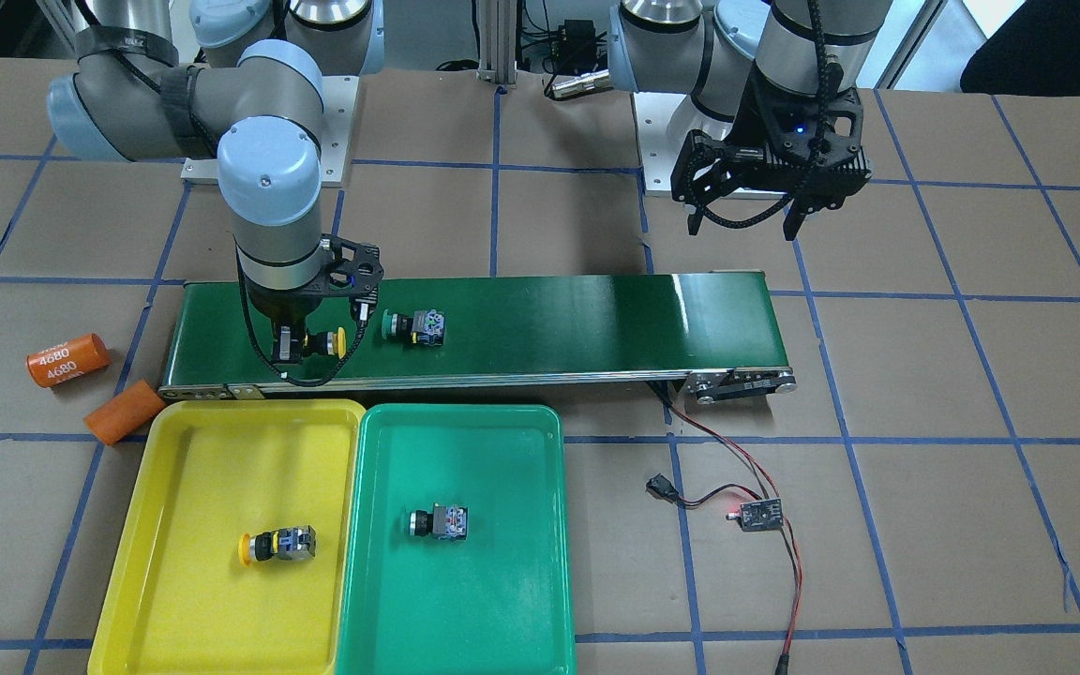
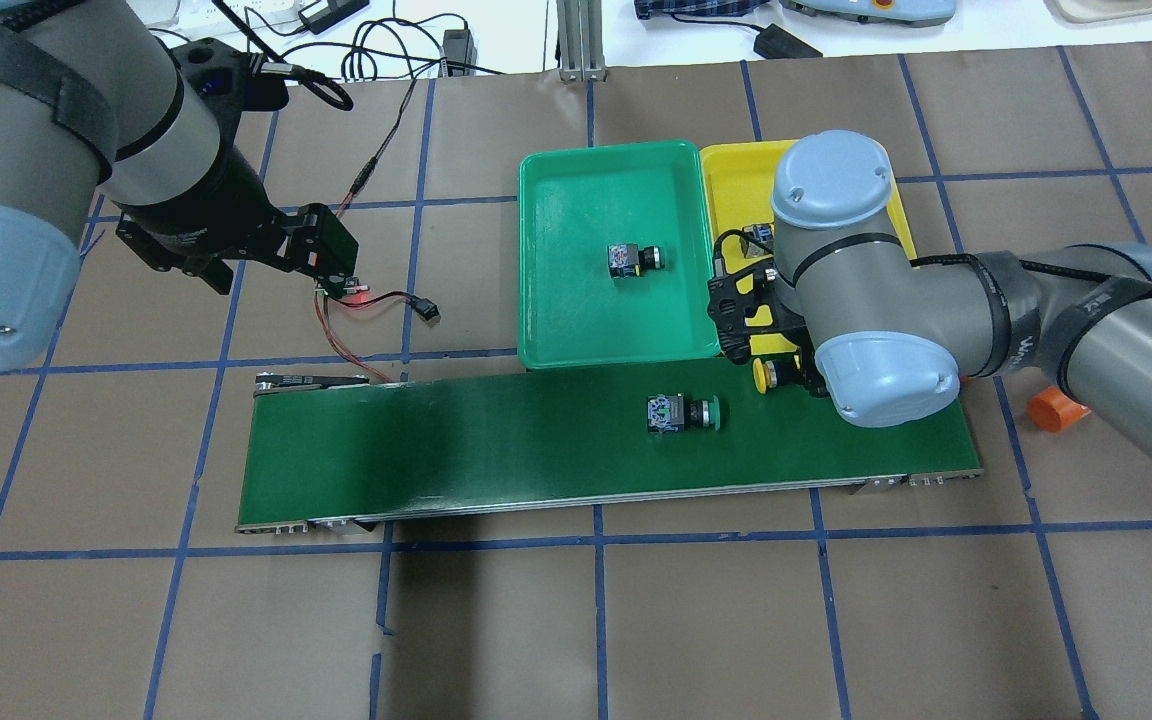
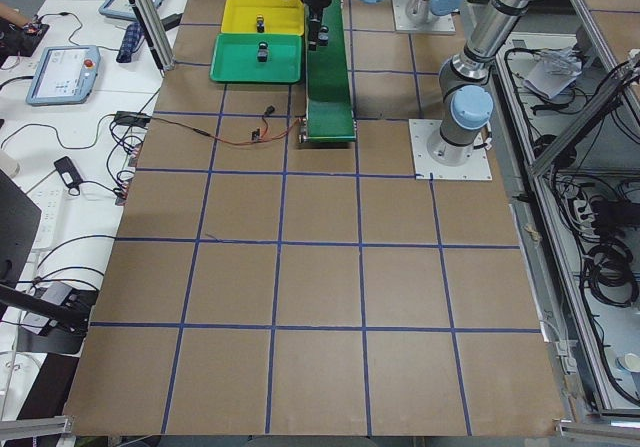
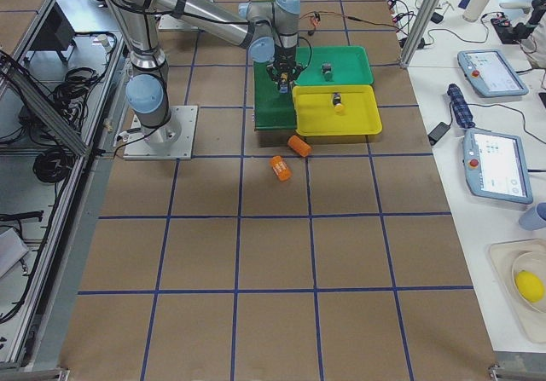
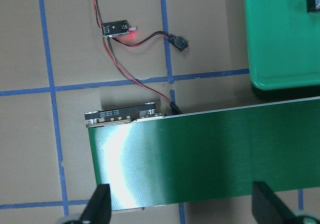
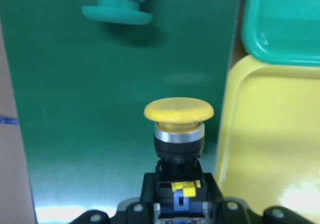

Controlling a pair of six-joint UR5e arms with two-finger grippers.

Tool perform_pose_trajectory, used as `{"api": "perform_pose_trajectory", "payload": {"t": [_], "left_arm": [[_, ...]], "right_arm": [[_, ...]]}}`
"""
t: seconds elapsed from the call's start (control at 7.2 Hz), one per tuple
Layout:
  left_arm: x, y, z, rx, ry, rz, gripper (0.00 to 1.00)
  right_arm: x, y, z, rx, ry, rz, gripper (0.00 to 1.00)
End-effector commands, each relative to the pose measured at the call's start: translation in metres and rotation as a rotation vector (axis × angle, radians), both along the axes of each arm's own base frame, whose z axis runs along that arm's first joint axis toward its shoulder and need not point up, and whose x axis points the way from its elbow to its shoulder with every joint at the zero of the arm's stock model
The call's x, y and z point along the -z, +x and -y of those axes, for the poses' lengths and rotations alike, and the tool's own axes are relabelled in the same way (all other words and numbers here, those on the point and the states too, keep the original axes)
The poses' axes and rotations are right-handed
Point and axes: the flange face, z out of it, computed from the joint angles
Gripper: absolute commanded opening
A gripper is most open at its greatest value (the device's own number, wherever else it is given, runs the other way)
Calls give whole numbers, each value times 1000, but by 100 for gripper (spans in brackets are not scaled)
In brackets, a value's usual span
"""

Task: Sort buttons by color to trays
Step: 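Carry the yellow switch into the yellow tray and release it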

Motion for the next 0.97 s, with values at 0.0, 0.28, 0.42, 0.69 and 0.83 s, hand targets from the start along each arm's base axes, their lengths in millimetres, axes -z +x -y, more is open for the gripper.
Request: {"api": "perform_pose_trajectory", "payload": {"t": [0.0,0.28,0.42,0.69,0.83], "left_arm": [[0,0,0,0,-1,0,100],[0,0,0,0,1,0,100],[0,0,0,0,1,0,100],[0,-1,0,2,1,-2,100],[0,-1,0,2,1,-2,100]], "right_arm": [[-28,3,78,-3,-82,-2,0],[7,0,156,14,-86,-7,0],[30,-21,167,47,-49,-1,0],[43,-43,168,89,-11,65,94],[42,-35,164,91,-3,133,100]]}}
